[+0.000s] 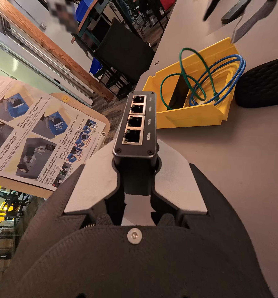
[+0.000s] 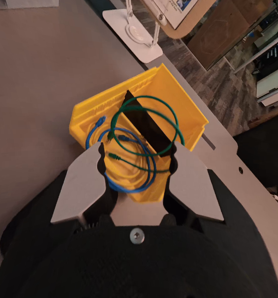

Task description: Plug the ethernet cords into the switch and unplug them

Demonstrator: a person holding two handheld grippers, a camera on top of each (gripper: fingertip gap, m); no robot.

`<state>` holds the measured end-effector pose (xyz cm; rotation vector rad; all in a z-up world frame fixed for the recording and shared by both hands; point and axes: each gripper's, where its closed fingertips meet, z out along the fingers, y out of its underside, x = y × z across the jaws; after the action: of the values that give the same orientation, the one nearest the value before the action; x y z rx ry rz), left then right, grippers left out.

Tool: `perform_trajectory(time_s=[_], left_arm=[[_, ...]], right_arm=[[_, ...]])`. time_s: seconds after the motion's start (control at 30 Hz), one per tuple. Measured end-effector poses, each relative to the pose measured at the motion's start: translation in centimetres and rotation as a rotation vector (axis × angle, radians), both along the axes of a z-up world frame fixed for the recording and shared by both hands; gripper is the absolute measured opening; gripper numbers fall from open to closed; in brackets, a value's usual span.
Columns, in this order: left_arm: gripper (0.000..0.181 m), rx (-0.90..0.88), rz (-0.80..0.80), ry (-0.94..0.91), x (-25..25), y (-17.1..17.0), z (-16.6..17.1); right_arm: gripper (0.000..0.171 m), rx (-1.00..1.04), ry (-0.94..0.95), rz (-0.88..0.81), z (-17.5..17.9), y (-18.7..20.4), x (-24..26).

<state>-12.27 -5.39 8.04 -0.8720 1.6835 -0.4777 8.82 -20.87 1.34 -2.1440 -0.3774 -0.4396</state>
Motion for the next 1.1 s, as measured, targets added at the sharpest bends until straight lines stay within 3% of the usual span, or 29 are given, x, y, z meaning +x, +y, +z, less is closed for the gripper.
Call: perform_trajectory(time_s=[0.17,0.37,0.5,0.6,0.67,0.77,0.87,1.1], left_arm=[[0.037,-0.091,-0.091,-0.009,0.0,-1.4,0.2],[0.037,-0.088,-0.101,0.007,-0.2,-1.6,0.0],[0.037,-0.094,-0.107,0.024,0.0,-1.6,-0.4],[0.037,-0.096,-0.108,0.040,0.2,-1.6,-0.8],[0.037,-0.101,-0.112,0.043,0.2,-1.7,-0.8],[0.037,-0.084,-0.093,0.055,0.2,-1.3,-1.0],[0.037,-0.110,-0.109,0.036,0.2,-1.5,-0.6],[0.037,-0.132,-0.122,0.014,-0.2,-1.7,0.2]], right_arm=[[0.080,-0.002,0.013,0.069,0.3,6.5,-0.1],[0.087,-0.436,-0.178,0.008,-4.9,9.1,6.8],[0.085,-0.568,-0.170,0.019,-6.8,10.3,7.7],[0.068,-0.668,-0.127,0.025,-8.3,10.8,7.4],[0.035,-0.742,-0.112,0.015,-8.9,10.6,7.5],[0.014,-0.770,-0.094,0.031,-8.4,10.3,7.3],[0.001,-0.735,-0.109,0.046,-7.1,9.9,7.3],[0.001,-0.539,-0.099,0.030,-3.2,9.4,7.1]])
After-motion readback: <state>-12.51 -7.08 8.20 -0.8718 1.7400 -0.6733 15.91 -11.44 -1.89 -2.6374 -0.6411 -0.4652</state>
